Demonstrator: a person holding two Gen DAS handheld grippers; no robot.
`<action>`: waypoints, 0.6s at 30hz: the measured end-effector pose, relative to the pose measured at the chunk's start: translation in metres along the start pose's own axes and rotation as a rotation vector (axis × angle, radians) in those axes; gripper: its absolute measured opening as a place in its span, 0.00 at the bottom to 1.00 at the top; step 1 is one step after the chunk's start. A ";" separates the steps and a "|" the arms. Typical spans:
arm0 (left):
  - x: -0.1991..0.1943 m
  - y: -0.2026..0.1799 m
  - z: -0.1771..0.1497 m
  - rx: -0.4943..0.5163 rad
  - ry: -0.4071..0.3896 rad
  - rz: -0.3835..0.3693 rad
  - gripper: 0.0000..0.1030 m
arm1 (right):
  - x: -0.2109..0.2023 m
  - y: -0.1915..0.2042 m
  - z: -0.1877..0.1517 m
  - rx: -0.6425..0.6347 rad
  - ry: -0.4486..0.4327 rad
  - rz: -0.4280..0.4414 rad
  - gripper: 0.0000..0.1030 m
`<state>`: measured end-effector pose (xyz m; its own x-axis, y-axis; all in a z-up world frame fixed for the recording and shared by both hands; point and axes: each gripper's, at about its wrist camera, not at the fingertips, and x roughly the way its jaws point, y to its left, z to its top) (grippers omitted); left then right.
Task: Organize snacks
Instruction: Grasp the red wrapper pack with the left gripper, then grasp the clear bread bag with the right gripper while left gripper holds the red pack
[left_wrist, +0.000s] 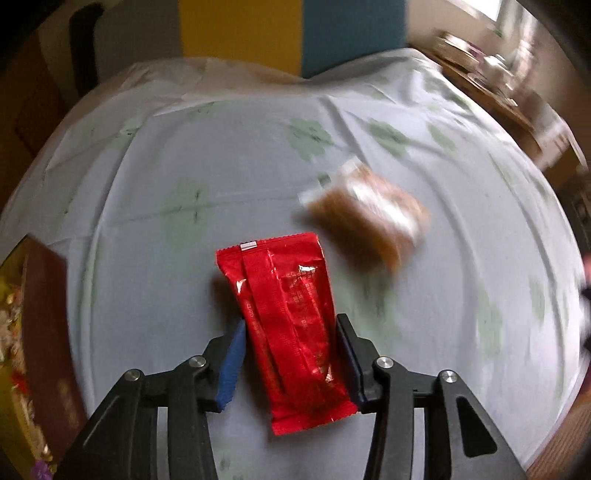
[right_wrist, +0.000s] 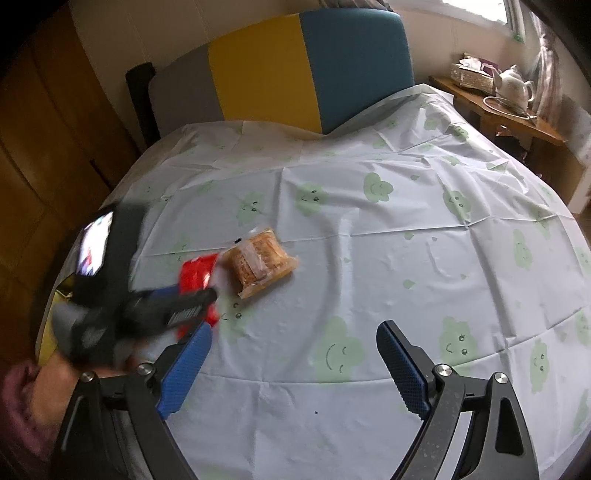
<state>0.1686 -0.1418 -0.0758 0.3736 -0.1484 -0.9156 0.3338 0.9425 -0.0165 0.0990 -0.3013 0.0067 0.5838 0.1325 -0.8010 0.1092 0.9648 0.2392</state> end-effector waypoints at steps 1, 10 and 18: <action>-0.005 0.001 -0.009 0.019 -0.008 -0.015 0.46 | 0.001 0.000 0.000 0.001 0.001 -0.006 0.89; -0.026 -0.002 -0.090 0.132 -0.110 -0.035 0.46 | 0.015 0.002 -0.008 -0.030 0.053 -0.050 0.89; -0.029 0.004 -0.106 0.121 -0.163 -0.082 0.46 | 0.037 0.014 -0.017 -0.068 0.166 0.010 0.89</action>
<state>0.0674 -0.1016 -0.0915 0.4724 -0.2788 -0.8361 0.4668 0.8838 -0.0310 0.1088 -0.2788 -0.0292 0.4426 0.1721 -0.8800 0.0463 0.9757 0.2141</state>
